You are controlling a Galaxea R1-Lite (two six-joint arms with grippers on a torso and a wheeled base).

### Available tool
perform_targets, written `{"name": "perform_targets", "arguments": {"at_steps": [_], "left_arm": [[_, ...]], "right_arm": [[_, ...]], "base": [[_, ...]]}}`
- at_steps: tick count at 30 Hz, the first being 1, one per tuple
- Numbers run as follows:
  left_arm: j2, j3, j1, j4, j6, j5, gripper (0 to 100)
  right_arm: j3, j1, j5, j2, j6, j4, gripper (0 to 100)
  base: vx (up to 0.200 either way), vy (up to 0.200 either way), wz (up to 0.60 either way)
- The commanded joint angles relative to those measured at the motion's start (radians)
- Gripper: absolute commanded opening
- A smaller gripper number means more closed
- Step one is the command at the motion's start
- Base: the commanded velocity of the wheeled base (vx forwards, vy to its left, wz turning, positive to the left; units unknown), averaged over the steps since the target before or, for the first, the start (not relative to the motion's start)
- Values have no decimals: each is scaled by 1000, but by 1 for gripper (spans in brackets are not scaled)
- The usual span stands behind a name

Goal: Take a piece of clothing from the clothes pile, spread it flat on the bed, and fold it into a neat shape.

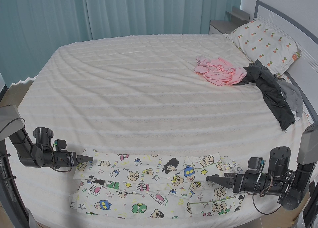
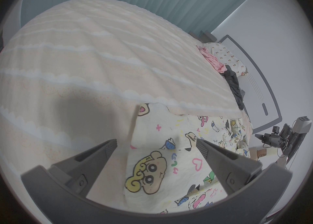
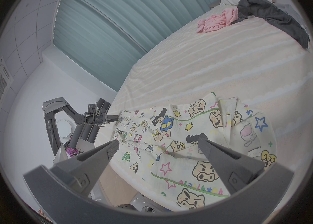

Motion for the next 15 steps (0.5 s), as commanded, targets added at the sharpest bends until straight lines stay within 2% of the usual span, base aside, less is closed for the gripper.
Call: {"name": "perform_targets", "arguments": {"at_steps": [1, 2, 3, 15], "left_arm": [[-12, 9, 0, 0, -2, -5, 100], [-13, 9, 0, 1, -2, -5, 100], [-16, 10, 1, 0, -2, -5, 0], [-38, 13, 7, 1, -5, -3, 0]], "right_arm": [[-2, 0, 1, 10, 1, -15, 100], [-2, -1, 1, 10, 0, -15, 100], [-2, -1, 1, 10, 0, -15, 100], [-1, -1, 1, 8, 1, -15, 100]], "base": [[0, 0, 0], [0, 0, 0], [0, 0, 0], [0, 0, 0]]}}
